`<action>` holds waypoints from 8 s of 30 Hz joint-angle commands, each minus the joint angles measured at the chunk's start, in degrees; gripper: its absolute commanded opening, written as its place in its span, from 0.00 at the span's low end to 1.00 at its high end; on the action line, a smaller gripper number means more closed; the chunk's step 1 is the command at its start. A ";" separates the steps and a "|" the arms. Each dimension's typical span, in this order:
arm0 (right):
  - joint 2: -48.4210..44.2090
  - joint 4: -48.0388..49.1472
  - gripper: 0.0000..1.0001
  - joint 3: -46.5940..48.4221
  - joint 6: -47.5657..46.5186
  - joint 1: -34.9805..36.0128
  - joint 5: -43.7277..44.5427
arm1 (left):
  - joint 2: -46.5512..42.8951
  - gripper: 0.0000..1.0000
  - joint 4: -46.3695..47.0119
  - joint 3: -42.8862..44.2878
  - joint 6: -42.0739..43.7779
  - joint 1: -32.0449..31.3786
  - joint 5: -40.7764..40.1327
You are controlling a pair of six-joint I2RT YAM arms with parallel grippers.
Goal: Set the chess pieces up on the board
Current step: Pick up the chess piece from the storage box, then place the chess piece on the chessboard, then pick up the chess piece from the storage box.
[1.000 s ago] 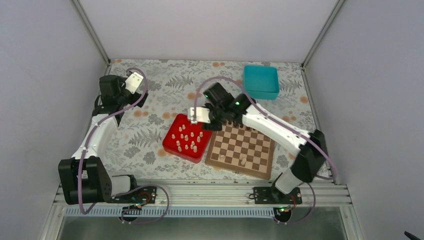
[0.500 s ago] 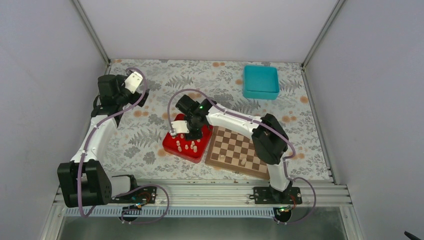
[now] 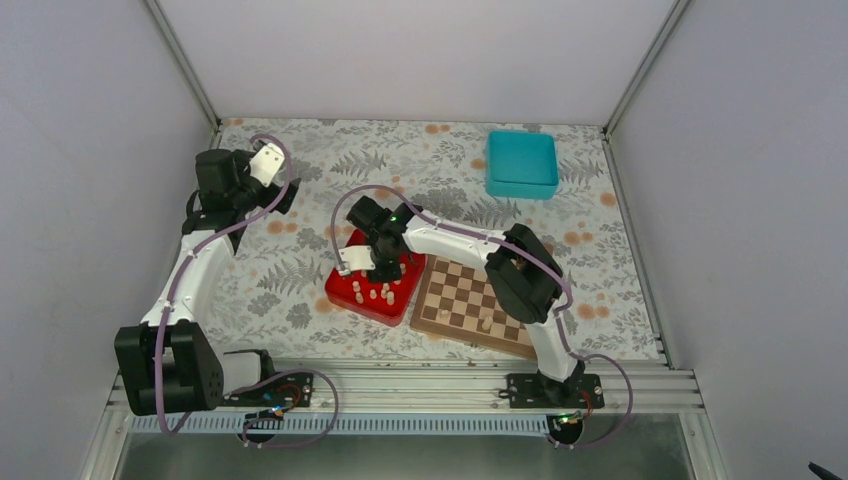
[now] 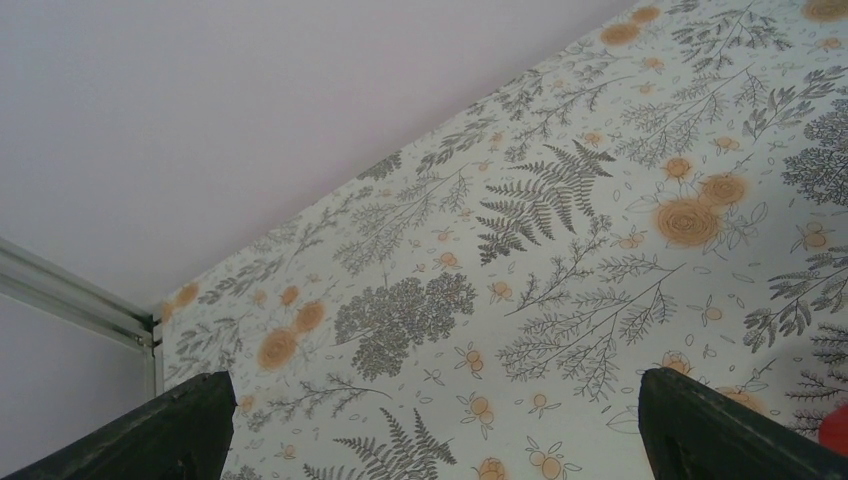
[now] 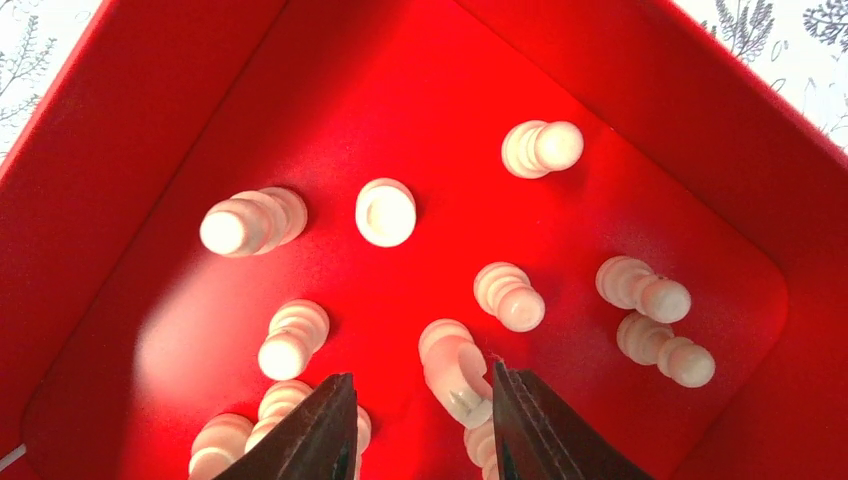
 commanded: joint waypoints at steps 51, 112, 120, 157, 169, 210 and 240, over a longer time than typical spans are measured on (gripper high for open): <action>7.13 8.58 0.29 8.17 3.94 1.99 -4.51 | -3.44 1.00 1.70 -0.59 -0.38 0.31 1.08; -13.67 -1.10 0.04 -0.24 5.08 -1.63 -1.64 | -4.67 1.00 0.97 0.28 -1.15 0.28 1.60; -28.91 3.38 0.06 -22.66 7.47 -8.80 -0.23 | -4.38 1.00 1.43 0.03 -1.42 0.32 0.24; -28.24 7.07 0.06 -37.88 2.84 -11.39 -9.97 | -3.61 1.00 1.22 -0.18 -1.16 0.32 -0.76; -28.26 6.47 0.17 -37.36 2.03 -11.41 -9.18 | -3.65 1.00 0.95 -0.04 -1.13 0.32 -0.76; 0.32 6.60 0.24 2.50 3.46 3.29 -5.86 | -4.99 1.00 2.63 -2.05 -1.75 0.32 -0.17; 3.37 7.91 0.21 0.21 3.29 2.42 -4.29 | -5.38 1.00 2.01 -2.06 -1.86 0.26 0.55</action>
